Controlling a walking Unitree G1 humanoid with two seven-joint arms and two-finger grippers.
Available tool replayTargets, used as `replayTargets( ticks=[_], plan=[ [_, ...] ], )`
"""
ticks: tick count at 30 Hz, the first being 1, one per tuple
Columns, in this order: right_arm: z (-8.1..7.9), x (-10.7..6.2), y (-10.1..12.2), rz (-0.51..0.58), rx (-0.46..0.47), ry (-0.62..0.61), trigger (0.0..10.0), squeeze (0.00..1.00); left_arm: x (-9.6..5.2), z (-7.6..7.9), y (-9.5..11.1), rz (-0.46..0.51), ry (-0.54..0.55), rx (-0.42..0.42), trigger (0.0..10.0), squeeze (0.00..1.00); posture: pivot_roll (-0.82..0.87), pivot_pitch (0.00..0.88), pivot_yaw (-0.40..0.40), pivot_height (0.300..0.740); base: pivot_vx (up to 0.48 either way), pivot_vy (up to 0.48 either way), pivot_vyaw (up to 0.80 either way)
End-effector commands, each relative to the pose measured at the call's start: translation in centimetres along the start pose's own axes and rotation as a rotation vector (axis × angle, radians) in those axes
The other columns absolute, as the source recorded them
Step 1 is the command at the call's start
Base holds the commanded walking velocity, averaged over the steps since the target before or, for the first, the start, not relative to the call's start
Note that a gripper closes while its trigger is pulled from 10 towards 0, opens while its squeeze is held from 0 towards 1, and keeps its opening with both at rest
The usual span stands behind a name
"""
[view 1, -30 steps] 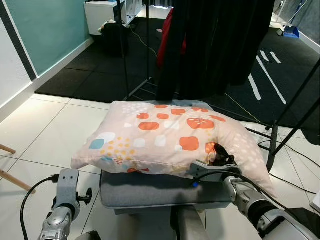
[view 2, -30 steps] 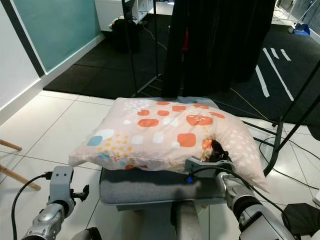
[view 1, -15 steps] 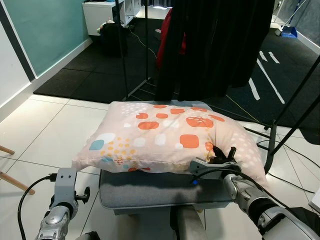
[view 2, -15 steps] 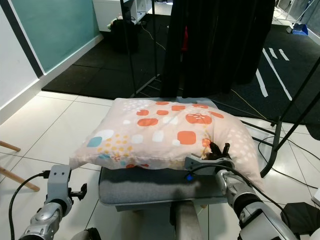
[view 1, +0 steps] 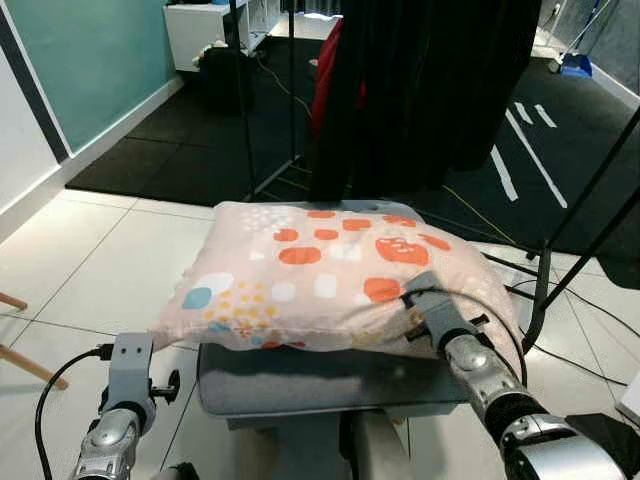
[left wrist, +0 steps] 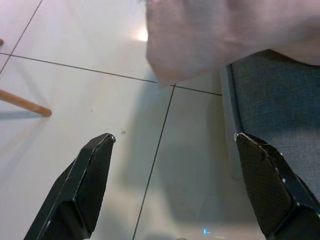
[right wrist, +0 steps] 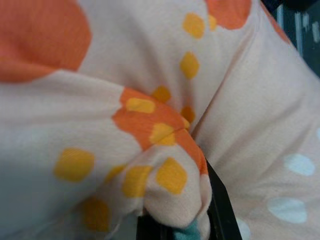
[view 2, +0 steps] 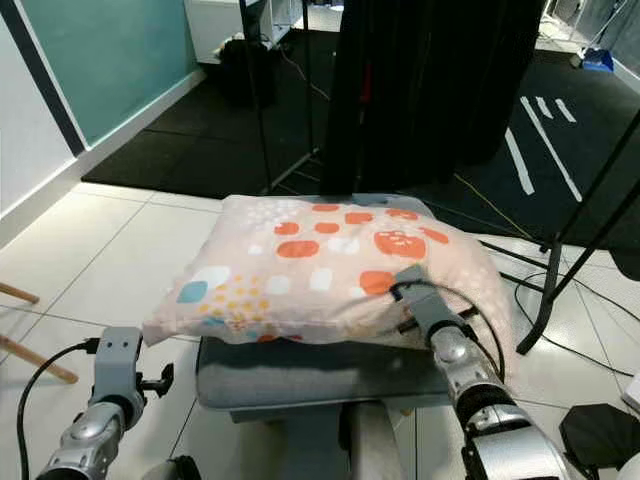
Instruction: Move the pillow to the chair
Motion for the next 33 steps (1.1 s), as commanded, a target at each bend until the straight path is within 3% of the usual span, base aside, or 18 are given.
replayTargets(
  ticks=[1, 5, 10, 11, 12, 13, 15, 17, 20, 21, 25, 27, 31, 33],
  plan=[
    [-0.6, 0.4, 2.6, 0.078, 0.081, 0.056, 0.0, 0.0, -0.1, -0.1, -0.2, -0.007, 0.002, 0.006, 10.0, 0.0, -0.18, 0.155, -0.059, 0.503, 0.0, 0.0, 0.0],
    [-0.9, 0.5, 3.1, 0.098, 0.079, 0.077, 0.0, 0.0, 0.0, -0.1, -0.1, -0.004, 0.002, 0.005, 10.0, 0.0, -0.18, 0.154, -0.059, 0.508, 0.0, 0.0, 0.0],
    [-2.0, 0.4, 5.1, 0.186, 0.071, 0.187, 0.0, 0.0, 0.0, -0.1, 0.1, 0.0, 0.0, 0.004, 10.0, 0.0, -0.18, 0.151, -0.059, 0.528, 0.0, 0.0, 0.0],
    [-3.3, -0.1, 6.4, 0.26, -0.032, 0.296, 0.0, 0.0, 0.0, -0.1, 0.1, 0.0, 0.0, 0.005, 10.0, 0.0, -0.18, 0.153, -0.058, 0.538, 0.0, 0.0, 0.0],
    [-3.3, -0.1, 6.4, 0.26, -0.032, 0.296, 0.0, 0.0, 0.0, -0.1, 0.1, 0.0, 0.0, 0.005, 10.0, 0.0, -0.18, 0.153, -0.058, 0.538, 0.0, 0.0, 0.0],
    [-3.9, -0.3, 6.7, 0.284, -0.098, 0.339, 0.0, 0.0, 0.0, -0.1, 0.1, 0.0, 0.0, 0.005, 10.0, 0.0, -0.18, 0.153, -0.058, 0.543, 0.0, 0.0, 0.0],
    [-3.9, -0.3, 6.7, 0.284, -0.098, 0.339, 0.0, 0.0, 0.0, -0.1, 0.1, 0.0, 0.0, 0.005, 10.0, 0.0, -0.18, 0.153, -0.058, 0.543, 0.0, 0.0, 0.0],
    [-5.2, -1.2, 7.0, 0.338, -0.324, 0.467, 0.0, 0.0, 0.1, -0.1, 0.2, 0.003, 0.001, 0.004, 10.0, 0.0, -0.19, 0.152, -0.062, 0.553, 0.0, 0.0, 0.0],
    [-5.1, -1.4, 7.2, 0.345, -0.399, 0.504, 0.0, 0.0, 0.1, 0.0, 0.3, 0.006, 0.001, 0.002, 10.0, 0.0, -0.19, 0.152, -0.067, 0.558, 0.0, 0.0, 0.0],
    [-4.4, -1.3, 7.6, 0.341, -0.428, 0.494, 0.0, 0.0, 0.1, 0.0, 0.4, 0.011, 0.002, -0.001, 10.0, 0.0, -0.2, 0.144, -0.072, 0.563, 0.0, 0.0, 0.0],
    [-2.2, -0.7, 9.1, 0.339, -0.381, 0.406, 0.0, 0.0, 0.2, 0.0, 0.6, 0.017, 0.005, -0.005, 10.0, 0.0, -0.21, 0.138, -0.067, 0.578, 0.0, 0.0, 0.0],
    [-2.2, -0.7, 9.1, 0.339, -0.381, 0.406, 0.0, 0.0, 0.2, 0.0, 0.6, 0.017, 0.005, -0.005, 10.0, 0.0, -0.21, 0.138, -0.067, 0.578, 0.0, 0.0, 0.0],
    [-0.4, -0.2, 10.7, 0.347, -0.244, 0.321, 0.0, 0.0, 0.4, -0.2, 1.4, 0.037, 0.005, -0.01, 10.0, 0.0, -0.19, 0.14, -0.062, 0.593, 0.0, 0.0, 0.0],
    [-0.4, -0.2, 10.7, 0.347, -0.244, 0.321, 0.0, 0.0, 0.4, -0.2, 1.4, 0.037, 0.005, -0.01, 10.0, 0.0, -0.19, 0.14, -0.062, 0.593, 0.0, 0.0, 0.0]
  ],
)
Point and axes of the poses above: a point about 5 cm out from each wrist's last joint towards the gripper, its own x axis pointing out of the wrist towards the gripper, its own y axis along the axis of the wrist's last joint, z = x × y, the point moved 5 cm from there along x, pointing out of the wrist towards the gripper, and after that the axes turned 3 degrees about -x, right-handed, at the moved point
